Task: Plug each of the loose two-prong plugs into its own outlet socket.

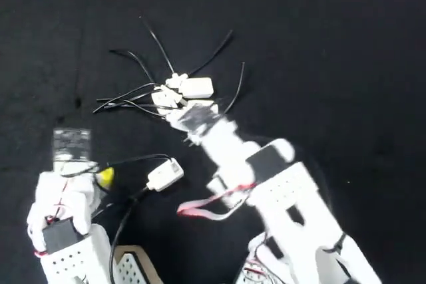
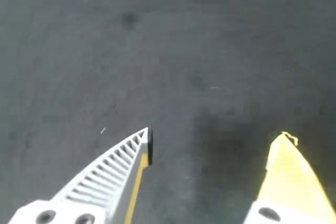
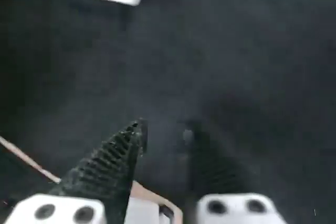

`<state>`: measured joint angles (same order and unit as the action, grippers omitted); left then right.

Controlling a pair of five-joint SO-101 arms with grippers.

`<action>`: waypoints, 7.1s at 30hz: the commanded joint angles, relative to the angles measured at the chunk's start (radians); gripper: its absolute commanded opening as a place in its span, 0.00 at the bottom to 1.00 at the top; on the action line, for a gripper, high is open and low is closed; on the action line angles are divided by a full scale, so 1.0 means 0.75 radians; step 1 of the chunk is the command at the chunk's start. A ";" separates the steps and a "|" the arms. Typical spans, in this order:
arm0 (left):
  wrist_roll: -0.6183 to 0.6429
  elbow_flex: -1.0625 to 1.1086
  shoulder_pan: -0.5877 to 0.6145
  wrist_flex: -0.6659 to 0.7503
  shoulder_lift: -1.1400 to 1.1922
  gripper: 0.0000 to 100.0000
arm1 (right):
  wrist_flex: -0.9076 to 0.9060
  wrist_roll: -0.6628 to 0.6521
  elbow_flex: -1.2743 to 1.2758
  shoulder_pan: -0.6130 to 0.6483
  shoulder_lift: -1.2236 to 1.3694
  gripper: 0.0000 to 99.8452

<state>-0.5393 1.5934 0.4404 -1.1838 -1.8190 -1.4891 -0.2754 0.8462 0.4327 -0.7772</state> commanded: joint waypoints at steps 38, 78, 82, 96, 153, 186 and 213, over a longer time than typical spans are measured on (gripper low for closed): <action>-0.043 -0.294 -0.870 0.824 1.365 0.24 | 0.370 -0.174 -0.028 -0.524 0.574 0.01; -0.321 -0.973 0.242 0.816 2.226 0.30 | 0.454 -0.108 0.040 -0.462 0.578 0.01; -0.225 -1.100 0.296 0.646 2.183 0.35 | 0.454 -0.108 0.040 -0.450 0.582 0.01; -0.223 -1.413 -0.247 -0.225 1.479 0.35 | 0.428 -0.123 0.042 -0.454 0.584 0.01; -0.714 -1.128 -1.016 0.702 2.248 0.03 | 0.681 -0.491 0.398 -0.655 0.572 0.01; -0.634 -1.063 -0.997 1.121 2.236 0.35 | 0.681 -0.491 0.408 -0.653 0.572 0.01; -0.606 -0.942 -1.034 1.236 2.234 0.05 | 0.700 -0.491 0.410 -0.651 0.572 0.01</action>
<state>-0.9996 0.8861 -0.3299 -0.2616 -0.1112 -1.0073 -0.6544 1.1393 -0.0798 -0.3567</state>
